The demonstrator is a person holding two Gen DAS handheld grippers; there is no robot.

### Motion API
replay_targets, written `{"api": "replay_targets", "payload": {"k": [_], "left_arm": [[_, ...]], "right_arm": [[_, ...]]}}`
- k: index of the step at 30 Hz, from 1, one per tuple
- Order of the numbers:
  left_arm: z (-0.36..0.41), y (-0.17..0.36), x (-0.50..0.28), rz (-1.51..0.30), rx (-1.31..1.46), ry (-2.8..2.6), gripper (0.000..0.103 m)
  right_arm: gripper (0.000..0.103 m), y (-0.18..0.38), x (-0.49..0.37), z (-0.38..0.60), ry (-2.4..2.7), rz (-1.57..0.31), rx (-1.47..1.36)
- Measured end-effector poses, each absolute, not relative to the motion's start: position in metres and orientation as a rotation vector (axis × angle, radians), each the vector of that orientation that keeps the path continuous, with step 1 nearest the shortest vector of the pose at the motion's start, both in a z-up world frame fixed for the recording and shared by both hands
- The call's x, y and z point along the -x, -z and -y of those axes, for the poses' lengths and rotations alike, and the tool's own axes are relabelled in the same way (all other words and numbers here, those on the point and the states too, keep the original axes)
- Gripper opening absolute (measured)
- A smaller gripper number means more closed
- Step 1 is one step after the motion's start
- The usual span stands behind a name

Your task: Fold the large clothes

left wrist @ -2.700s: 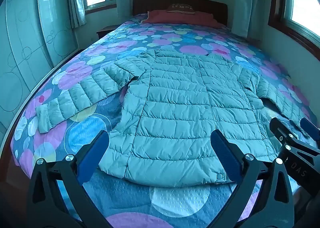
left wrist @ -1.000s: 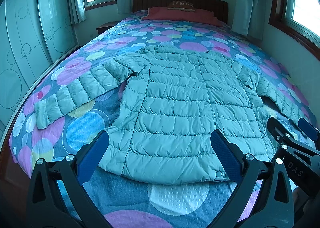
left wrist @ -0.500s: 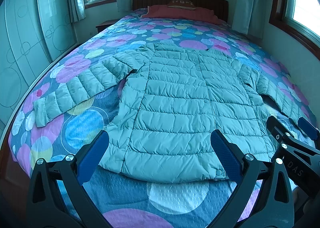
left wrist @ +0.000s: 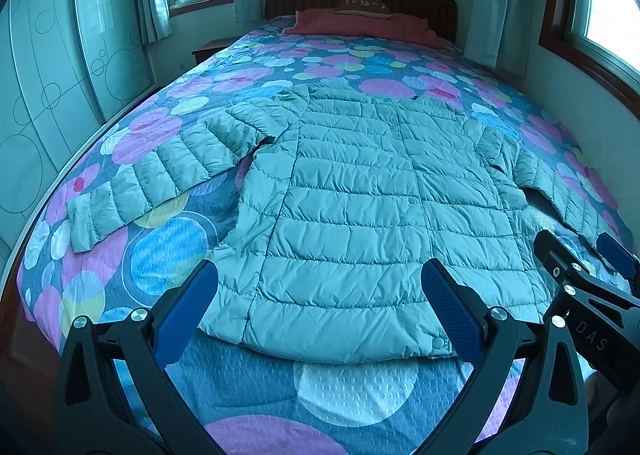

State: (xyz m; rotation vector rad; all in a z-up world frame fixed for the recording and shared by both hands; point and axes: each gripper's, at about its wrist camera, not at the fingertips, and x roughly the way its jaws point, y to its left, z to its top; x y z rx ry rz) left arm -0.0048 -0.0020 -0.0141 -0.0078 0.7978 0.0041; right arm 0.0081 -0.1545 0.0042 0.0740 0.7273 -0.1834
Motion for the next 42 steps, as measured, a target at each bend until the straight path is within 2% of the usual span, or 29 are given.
{"api": "replay_targets", "payload": {"k": [20, 30, 31, 32, 33, 34, 35, 37, 39, 41, 42], "left_arm": [[-0.001, 0.026, 0.006, -0.817, 0.018, -0.005, 0.101], [-0.036, 0.053, -0.03, -0.936, 0.078, -0.045, 0.101], [-0.041, 0.055, -0.033, -0.941, 0.09, -0.058, 0.099], [-0.048, 0.058, -0.036, -0.945, 0.103, -0.077, 0.093], [-0.053, 0.06, -0.039, -0.95, 0.11, -0.095, 0.082], [-0.063, 0.064, -0.044, -0.958, 0.121, -0.135, 0.077], [-0.07, 0.066, -0.048, -0.962, 0.132, -0.159, 0.074], [-0.086, 0.072, -0.055, -0.97, 0.15, -0.203, 0.074], [-0.1, 0.079, -0.063, -0.976, 0.158, -0.254, 0.074], [-0.118, 0.088, -0.07, -0.99, 0.178, -0.315, 0.074], [-0.126, 0.092, -0.074, -0.998, 0.189, -0.337, 0.074]], "right_arm": [[0.098, -0.001, -0.011, 0.155, 0.188, -0.735, -0.074], [0.098, 0.024, -0.027, 0.178, 0.232, -0.783, -0.102], [0.098, 0.027, -0.03, 0.183, 0.238, -0.789, -0.108], [0.098, 0.03, -0.032, 0.188, 0.242, -0.791, -0.118], [0.098, 0.032, -0.033, 0.197, 0.246, -0.787, -0.141], [0.098, 0.035, -0.034, 0.206, 0.256, -0.785, -0.166], [0.098, 0.037, -0.036, 0.213, 0.265, -0.787, -0.186], [0.097, 0.044, -0.041, 0.233, 0.289, -0.797, -0.234], [0.094, 0.048, -0.043, 0.25, 0.319, -0.793, -0.256], [0.066, 0.054, -0.047, 0.269, 0.371, -0.81, -0.274], [0.064, 0.057, -0.049, 0.279, 0.384, -0.818, -0.296]]}}
